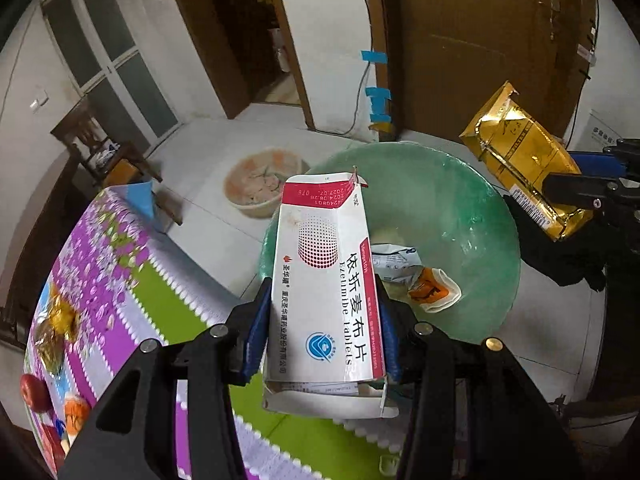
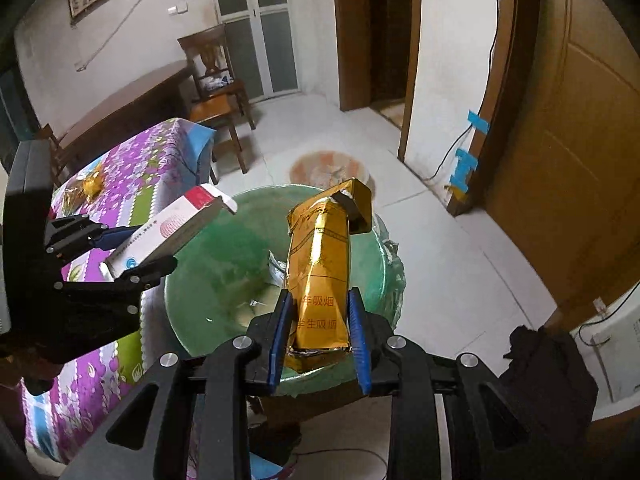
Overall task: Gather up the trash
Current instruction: 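Carry the gold bag and medicine box over the green bin, then open both tools to drop the bag and box into the bin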
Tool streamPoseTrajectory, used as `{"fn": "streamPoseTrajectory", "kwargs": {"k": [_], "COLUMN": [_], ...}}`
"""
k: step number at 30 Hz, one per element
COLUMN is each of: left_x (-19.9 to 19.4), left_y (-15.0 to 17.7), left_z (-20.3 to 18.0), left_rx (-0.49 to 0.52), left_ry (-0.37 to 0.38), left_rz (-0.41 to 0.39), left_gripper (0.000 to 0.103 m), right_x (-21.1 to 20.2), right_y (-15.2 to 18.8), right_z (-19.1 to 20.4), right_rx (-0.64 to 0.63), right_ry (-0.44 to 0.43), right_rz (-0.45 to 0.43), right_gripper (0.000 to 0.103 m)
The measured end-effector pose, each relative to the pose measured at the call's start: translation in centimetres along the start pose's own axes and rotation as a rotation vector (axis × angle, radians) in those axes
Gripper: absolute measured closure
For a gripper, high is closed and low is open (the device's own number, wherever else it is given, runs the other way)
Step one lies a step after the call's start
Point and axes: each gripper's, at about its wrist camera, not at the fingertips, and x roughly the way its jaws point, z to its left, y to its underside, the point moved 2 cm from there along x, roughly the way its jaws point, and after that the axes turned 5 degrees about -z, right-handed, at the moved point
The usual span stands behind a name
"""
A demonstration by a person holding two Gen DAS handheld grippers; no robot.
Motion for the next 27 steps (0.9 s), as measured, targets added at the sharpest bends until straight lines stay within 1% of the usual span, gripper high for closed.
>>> {"fn": "streamPoseTrajectory", "kwargs": {"k": [4,7,10,17,20,21,22,23,24,27], "left_x": [1.0,1.4,1.7,2.3,2.2,2.1,2.0,1.9,1.8,1.7], "left_y": [-0.5,-0.6,-0.7,-1.3,-1.5,-1.7,-1.7,-1.9,-1.9,-1.8], "left_z": [-0.1,-0.1,0.1,0.4,0.6,0.8,0.8,0.9,1.0,1.2], "left_rx": [0.004,0.008,0.009,0.008,0.002,-0.006,-0.012,-0.017,-0.018,-0.014], "left_ry": [0.023,0.027,0.027,0.035,0.041,0.042,0.039,0.033,0.023,0.016], "left_rz": [0.018,0.023,0.033,0.045,0.039,0.033,0.029,0.019,0.013,0.014], "left_gripper": [0.058,0.058,0.058,0.057,0.055,0.045,0.031,0.026,0.025,0.025], "right_x": [1.1,1.8,2.4,3.8,4.1,4.3,4.4,4.5,4.4,4.3], "right_y": [-0.5,-0.8,-0.9,-1.2,-1.1,-1.2,-1.2,-1.1,-1.1,-1.1], "right_z": [-0.4,-0.1,0.1,0.8,0.8,0.9,1.1,1.1,1.1,1.4], "right_rx": [0.032,0.028,0.039,0.043,0.036,0.031,0.023,0.02,0.02,0.015], "right_ry": [-0.013,-0.004,-0.013,-0.012,-0.006,-0.007,-0.011,0.004,0.015,0.017], "right_rz": [0.038,0.052,0.07,0.092,0.092,0.089,0.088,0.085,0.076,0.066], "right_gripper": [0.073,0.073,0.073,0.073,0.072,0.068,0.061,0.049,0.045,0.045]}}
